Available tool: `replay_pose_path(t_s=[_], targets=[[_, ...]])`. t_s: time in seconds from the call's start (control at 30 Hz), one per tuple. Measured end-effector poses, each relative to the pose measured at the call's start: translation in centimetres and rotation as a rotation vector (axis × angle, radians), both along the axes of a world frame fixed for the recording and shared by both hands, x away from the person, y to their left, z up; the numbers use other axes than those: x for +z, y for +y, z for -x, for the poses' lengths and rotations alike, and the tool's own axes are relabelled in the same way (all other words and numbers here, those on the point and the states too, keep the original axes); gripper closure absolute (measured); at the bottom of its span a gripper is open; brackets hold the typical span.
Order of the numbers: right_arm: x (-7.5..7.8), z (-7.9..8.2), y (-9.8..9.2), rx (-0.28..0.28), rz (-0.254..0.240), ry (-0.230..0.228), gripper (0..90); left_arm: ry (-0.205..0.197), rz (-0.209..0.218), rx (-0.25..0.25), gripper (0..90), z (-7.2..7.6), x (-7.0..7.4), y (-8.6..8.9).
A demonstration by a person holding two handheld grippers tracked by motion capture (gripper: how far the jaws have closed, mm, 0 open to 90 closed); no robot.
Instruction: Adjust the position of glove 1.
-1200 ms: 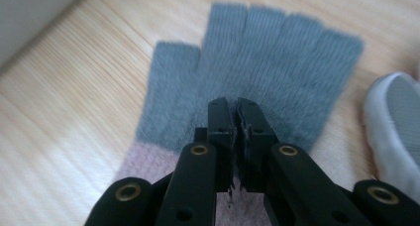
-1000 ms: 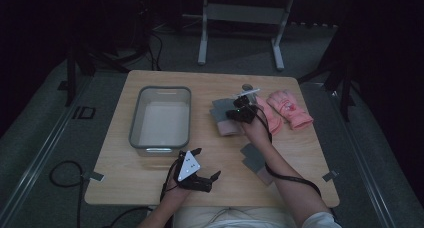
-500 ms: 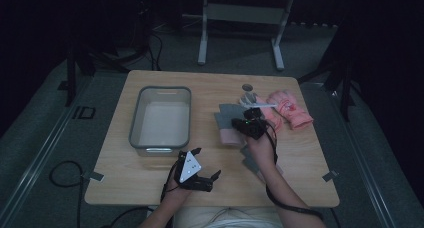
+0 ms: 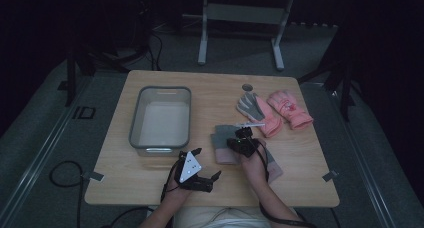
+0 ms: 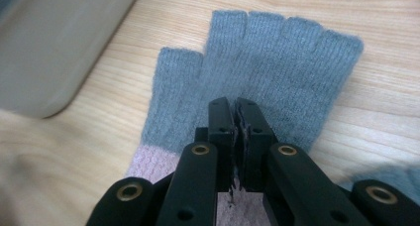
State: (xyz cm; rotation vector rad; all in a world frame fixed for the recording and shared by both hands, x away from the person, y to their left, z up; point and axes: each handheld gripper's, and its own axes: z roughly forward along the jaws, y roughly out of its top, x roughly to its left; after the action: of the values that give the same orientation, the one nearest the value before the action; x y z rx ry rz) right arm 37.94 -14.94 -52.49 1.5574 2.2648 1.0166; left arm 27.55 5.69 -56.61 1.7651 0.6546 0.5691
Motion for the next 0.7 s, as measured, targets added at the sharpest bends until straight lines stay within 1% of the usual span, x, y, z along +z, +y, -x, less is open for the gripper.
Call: replay_pose_path(t_s=[0.03, 0.1, 0.13, 0.17, 0.23, 0.27, 0.33, 0.5, 0.57, 0.6, 0.63, 0.67, 0.7], targets=[[-0.4, -0.1, 0.2, 0.005, 0.01, -0.003, 86.3, 0.001, -0.002, -0.001, 0.2, 0.0, 0.0, 0.0], [-0.7, -0.1, 0.4, 0.005, 0.006, 0.004, 86.3, 0.002, -0.001, -0.002, 0.2, 0.0, 0.0, 0.0], [-1.6, -0.2, 0.8, 0.001, 0.029, 0.008, 86.0, 0.004, 0.0, -0.002, 0.2, 0.0, 0.0, 0.0], [-1.9, -0.3, 0.8, -0.009, 0.014, 0.012, 85.6, 0.004, 0.0, -0.002, 0.2, 0.0, 0.0, 0.0], [-2.1, -0.3, 0.8, -0.016, 0.009, 0.011, 85.1, 0.008, 0.001, -0.004, 0.2, -0.1, 0.0, 0.0], [-2.2, -0.3, 0.7, -0.016, 0.009, 0.005, 84.8, 0.008, 0.005, -0.006, 0.2, -0.1, 0.0, 0.0], [-2.5, -0.3, 0.6, -0.028, -0.011, 0.0, 83.8, 0.011, 0.005, -0.01, 0.2, -0.1, 0.0, 0.0], [-2.5, -0.3, 0.6, -0.03, -0.015, 0.001, 82.0, 0.006, 0.002, -0.016, 0.2, 0.0, 0.0, -0.1], [-2.0, -0.3, 0.5, -0.027, -0.027, -0.004, 73.8, 0.005, 0.002, -0.02, 0.2, 0.0, 0.0, -0.1], [-1.8, -0.3, 0.2, -0.012, -0.045, 0.0, 69.8, 0.006, 0.002, -0.022, 0.2, 0.0, 0.0, -0.1], [-1.3, -0.4, -0.1, 0.003, -0.053, -0.002, 69.0, 0.006, 0.003, -0.021, 0.2, 0.0, 0.0, -0.1], [-1.3, -0.4, -0.1, 0.003, -0.053, -0.002, 69.0, 0.006, 0.003, -0.021, 0.2, 0.0, 0.0, -0.1], [-0.9, -0.6, -0.5, 0.013, -0.046, -0.013, 67.0, 0.009, 0.007, -0.02, 0.2, 0.0, 0.0, -0.1]])
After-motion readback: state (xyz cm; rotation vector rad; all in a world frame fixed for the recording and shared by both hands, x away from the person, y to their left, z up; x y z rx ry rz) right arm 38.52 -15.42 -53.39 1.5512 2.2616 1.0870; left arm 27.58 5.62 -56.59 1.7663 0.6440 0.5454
